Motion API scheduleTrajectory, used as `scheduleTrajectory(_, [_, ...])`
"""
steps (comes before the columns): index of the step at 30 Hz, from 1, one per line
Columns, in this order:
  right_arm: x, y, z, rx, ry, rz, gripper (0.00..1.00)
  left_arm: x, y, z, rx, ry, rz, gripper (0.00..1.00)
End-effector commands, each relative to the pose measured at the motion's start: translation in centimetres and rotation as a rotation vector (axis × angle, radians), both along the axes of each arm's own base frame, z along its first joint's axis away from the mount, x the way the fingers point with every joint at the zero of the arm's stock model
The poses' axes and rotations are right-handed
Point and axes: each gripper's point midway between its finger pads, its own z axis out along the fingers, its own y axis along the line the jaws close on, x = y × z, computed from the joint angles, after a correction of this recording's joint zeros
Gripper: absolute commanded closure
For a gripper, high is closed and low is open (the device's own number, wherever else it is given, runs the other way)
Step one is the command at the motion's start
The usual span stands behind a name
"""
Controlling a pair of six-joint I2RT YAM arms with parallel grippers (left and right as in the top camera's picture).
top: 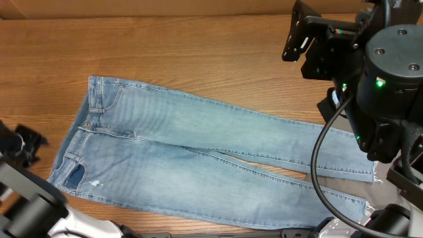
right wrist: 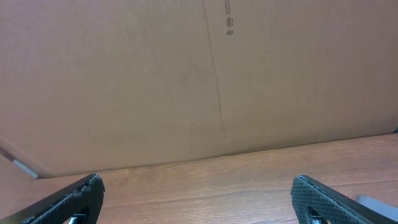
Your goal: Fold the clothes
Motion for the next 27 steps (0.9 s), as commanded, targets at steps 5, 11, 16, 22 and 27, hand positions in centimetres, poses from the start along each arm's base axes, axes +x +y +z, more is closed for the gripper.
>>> scheduleTrajectory(5, [-0.1,-0.7,0.3,0.006,-0.009,-0.025,0.0,9.0,-9.1,9.3,0.246,-0.315,-0.523,0.22])
scheduleTrajectory(11, [-0.1,-0.7,0.2,0.003,-0.006,-0.025,0.0,14.0,-14.0,5.7,0.321,-0.26,-0.715,0.25])
scheduleTrajectory(16, [-0.1,-0.7,0.1,0.002,-0.003,-0.024,0.0,17.1,-14.9,-0.3,0.291,-0.226,-0.801,0.4])
scheduleTrajectory(22, [-0.1,-0.7,0.1,0.001,-0.003,-0.025,0.0,18.3,-15.2,-5.6,0.246,-0.204,-0.887,0.66])
scheduleTrajectory(27, [-0.1,-0.7,0.1,0.0,-0.002,-0.024,0.0,18.2,-13.7,-8.5,0.254,-0.148,-0.864,0.68])
